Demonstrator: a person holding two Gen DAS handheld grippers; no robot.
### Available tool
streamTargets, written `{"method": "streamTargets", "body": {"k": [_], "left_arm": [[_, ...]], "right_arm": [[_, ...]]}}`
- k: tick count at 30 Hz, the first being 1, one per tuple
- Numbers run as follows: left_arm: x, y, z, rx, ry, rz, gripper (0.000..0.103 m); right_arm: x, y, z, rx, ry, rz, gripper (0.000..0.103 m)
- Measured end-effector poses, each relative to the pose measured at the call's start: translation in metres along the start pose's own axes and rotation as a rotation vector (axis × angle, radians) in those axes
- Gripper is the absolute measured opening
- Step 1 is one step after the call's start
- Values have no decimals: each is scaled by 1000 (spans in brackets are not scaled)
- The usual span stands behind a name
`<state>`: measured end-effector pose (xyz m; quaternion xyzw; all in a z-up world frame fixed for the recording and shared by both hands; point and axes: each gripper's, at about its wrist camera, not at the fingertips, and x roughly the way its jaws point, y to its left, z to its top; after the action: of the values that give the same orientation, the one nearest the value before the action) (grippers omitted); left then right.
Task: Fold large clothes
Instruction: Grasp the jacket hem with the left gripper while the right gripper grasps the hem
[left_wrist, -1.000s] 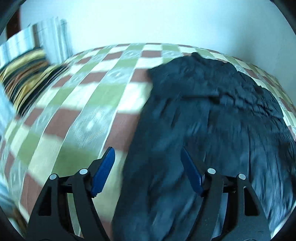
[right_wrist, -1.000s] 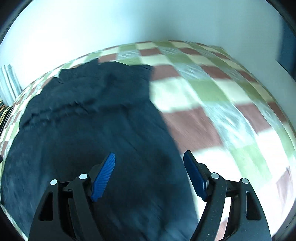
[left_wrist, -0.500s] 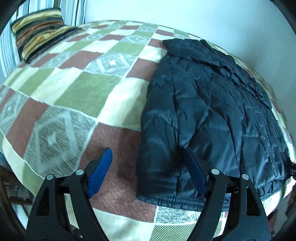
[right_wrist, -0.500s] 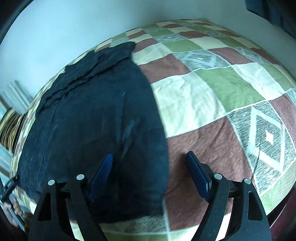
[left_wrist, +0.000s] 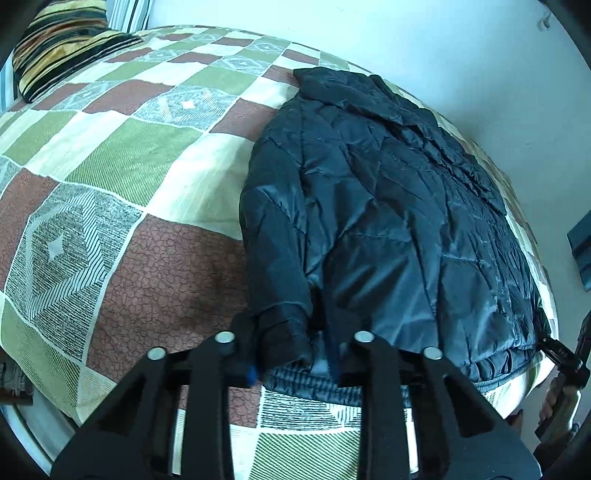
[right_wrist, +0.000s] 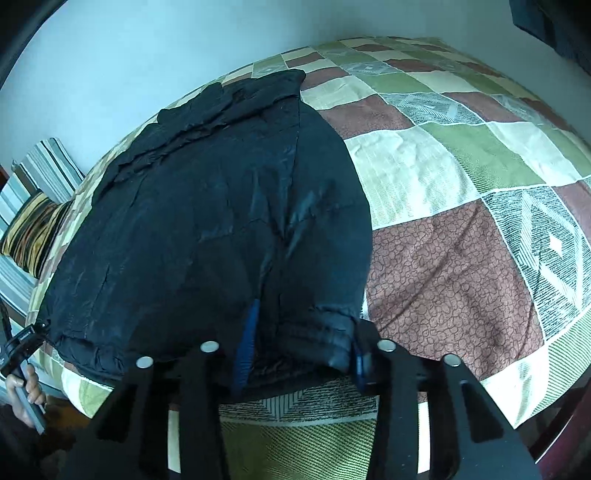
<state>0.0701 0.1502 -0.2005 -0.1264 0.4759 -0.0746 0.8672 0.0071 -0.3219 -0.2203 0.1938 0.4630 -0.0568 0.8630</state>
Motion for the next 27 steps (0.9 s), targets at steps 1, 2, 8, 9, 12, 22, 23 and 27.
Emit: {"method": "streamTargets", "body": {"k": [1,2,8,9,12,22,23,27], "left_arm": [[-1,-1,0,7,-4,-2,16],[-3,-3,0,16,-11,-3,14],[-29,-1,4,-22,-71,-37,12],[-34,-1,5,-24,-82,-39,12],[-52,-4,10,-18,-122,-50,11],[-71,-24,80,-32,-215,-157,10],[-68,-27,91,-31,-223,-156,10],[-48,-31,141,-53,-225,-167,10]], "right_arm": [[-1,-2,0,13,2,12,33],[-3,-4,0,25,-1,21,28],[-26,-9,1,62,-28,92,14],[-31,-7,0,58,-36,107,13],[-44,-3,2,47,-60,124,12],[-60,7,66,79,-166,268,10],[-58,8,75,82,-174,277,10],[-41,13,130,92,-198,294,10]]}}
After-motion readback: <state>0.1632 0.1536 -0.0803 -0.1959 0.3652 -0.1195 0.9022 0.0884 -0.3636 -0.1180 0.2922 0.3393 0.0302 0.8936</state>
